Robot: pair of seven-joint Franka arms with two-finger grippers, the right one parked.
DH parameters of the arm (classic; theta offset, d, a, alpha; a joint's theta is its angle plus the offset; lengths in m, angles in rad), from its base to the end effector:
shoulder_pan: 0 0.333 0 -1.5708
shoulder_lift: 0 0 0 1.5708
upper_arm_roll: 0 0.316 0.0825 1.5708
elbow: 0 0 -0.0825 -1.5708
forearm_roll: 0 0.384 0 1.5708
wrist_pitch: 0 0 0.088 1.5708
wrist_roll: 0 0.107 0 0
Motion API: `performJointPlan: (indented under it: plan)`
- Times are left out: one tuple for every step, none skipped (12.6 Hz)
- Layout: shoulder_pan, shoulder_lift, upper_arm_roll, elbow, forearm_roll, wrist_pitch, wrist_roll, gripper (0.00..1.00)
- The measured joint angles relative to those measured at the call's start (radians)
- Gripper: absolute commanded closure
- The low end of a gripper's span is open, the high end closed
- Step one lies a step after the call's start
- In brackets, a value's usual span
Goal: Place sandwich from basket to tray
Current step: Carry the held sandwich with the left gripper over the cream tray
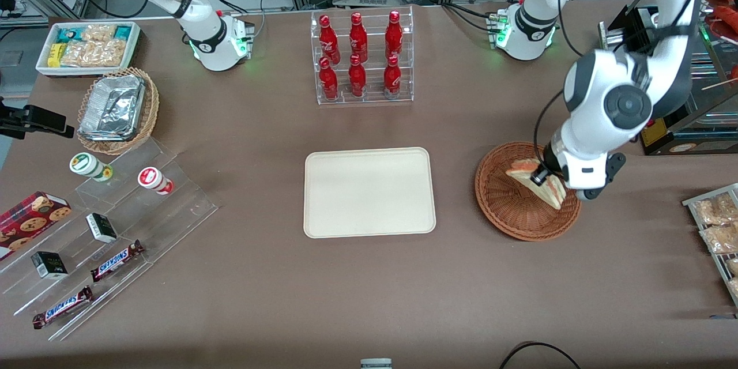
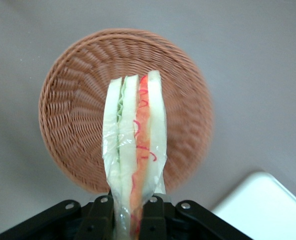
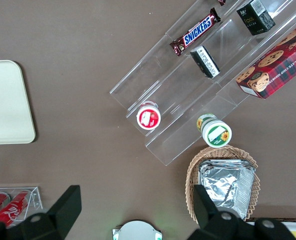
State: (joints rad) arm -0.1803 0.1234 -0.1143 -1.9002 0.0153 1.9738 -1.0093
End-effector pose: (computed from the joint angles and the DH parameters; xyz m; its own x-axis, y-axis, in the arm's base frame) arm 0.5603 -0.1670 0.4318 0.7585 0.6512 -0.0263 0.6500 -0.7588 -0.0413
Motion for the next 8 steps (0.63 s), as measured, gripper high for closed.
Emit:
performJointPlan:
  plan:
    - [-0.053, 0.01, -0.007, 0.075, 0.0, -0.055, -0.002, 1.0]
    - [-0.113, 0.032, -0.012, 0.137, 0.0, -0.083, -0.005, 1.0]
    - [-0.169, 0.067, -0.014, 0.185, 0.0, -0.089, -0.01, 1.0]
    - [-0.22, 0.114, -0.015, 0.227, -0.001, -0.089, -0.011, 1.0]
    - [-0.265, 0.169, -0.016, 0.267, -0.001, -0.087, -0.011, 1.0]
    - [-0.309, 0.227, -0.016, 0.306, 0.0, -0.084, -0.011, 1.0]
    - [-0.351, 0.286, -0.016, 0.349, 0.0, -0.074, -0.011, 1.0]
    - [-0.389, 0.345, -0.016, 0.391, 0.0, -0.046, -0.011, 1.0]
